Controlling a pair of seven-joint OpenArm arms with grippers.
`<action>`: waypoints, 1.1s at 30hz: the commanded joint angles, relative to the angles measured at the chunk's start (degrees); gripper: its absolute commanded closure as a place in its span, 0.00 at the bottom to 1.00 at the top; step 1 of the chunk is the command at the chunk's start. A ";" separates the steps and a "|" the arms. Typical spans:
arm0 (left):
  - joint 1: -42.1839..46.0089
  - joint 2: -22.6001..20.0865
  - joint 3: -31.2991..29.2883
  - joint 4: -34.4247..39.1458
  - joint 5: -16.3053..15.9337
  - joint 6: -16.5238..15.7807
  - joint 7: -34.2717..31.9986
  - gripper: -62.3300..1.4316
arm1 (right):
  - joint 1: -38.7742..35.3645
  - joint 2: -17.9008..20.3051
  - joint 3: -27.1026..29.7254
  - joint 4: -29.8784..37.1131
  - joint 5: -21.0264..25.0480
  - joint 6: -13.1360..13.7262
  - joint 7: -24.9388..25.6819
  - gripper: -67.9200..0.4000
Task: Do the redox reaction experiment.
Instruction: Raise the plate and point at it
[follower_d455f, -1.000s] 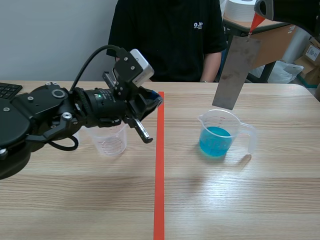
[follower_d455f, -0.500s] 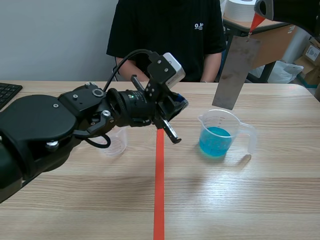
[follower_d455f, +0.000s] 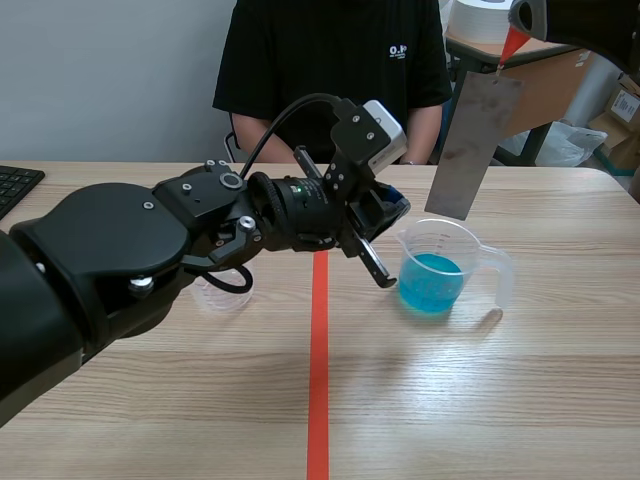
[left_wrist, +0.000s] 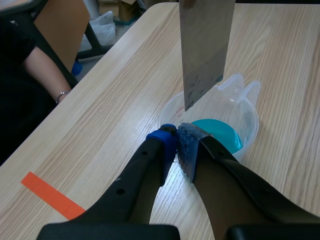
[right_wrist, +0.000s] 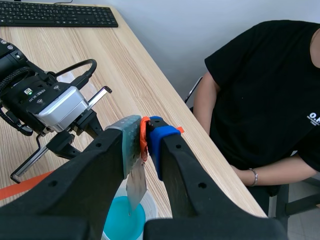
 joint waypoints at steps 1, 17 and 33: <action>-1.20 0.79 -0.26 0.57 0.07 0.13 -0.85 0.90 | 0.96 0.79 1.29 0.44 1.01 0.33 0.85 0.97; -1.20 0.94 -0.26 0.57 1.18 0.57 0.26 0.90 | 0.96 0.79 1.29 0.44 1.01 0.33 0.85 0.97; -1.18 0.92 -0.26 0.57 1.14 0.57 0.15 0.90 | 0.96 0.79 1.29 0.44 1.01 0.33 0.87 0.97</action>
